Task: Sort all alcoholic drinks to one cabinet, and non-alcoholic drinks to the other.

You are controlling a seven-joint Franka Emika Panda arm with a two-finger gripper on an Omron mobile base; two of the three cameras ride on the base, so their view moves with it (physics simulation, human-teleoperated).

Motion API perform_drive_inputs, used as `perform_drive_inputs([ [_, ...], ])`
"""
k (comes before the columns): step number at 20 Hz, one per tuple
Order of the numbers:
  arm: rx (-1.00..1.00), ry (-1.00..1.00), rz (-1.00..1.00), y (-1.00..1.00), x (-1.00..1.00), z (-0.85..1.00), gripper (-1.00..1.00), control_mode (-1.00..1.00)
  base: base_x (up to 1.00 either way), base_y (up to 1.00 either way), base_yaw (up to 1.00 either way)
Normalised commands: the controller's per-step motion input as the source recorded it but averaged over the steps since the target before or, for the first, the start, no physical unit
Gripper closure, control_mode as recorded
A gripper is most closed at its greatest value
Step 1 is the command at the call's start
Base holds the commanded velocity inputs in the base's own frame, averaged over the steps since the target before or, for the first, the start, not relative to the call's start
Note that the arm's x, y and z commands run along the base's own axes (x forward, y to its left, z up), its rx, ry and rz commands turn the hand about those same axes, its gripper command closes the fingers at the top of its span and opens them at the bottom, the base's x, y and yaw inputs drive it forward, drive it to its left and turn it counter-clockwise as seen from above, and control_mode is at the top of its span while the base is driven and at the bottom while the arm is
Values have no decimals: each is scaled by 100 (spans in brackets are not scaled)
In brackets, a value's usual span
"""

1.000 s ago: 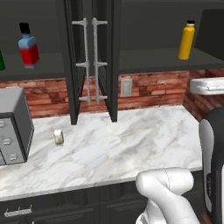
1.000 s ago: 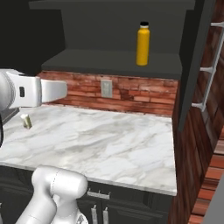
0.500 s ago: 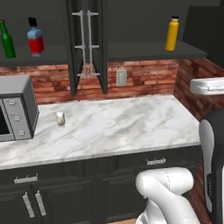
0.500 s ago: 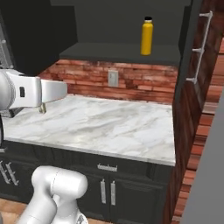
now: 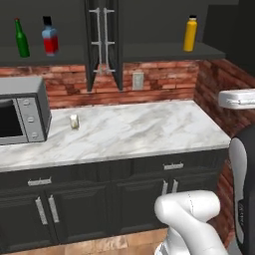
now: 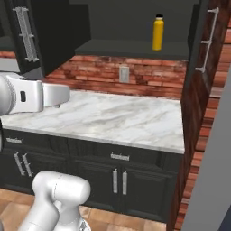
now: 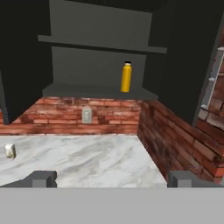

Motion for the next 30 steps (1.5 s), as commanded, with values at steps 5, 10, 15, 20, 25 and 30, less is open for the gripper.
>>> perform_drive_inputs([
  [5, 0, 0, 0, 0, 0, 0, -100, 100, 0, 65, 1],
  [10, 0, 0, 0, 0, 0, 0, -100, 100, 5, 69, 1],
  [15, 0, 0, 0, 0, 0, 0, -100, 100, 6, 59, 1],
  [20, 0, 0, 0, 0, 0, 0, -100, 100, 19, 51, 1],
  [25, 0, 0, 0, 0, 0, 0, -100, 100, 35, 42, 1],
  [30, 0, 0, 0, 0, 0, 0, -100, 100, 54, 23, 0],
])
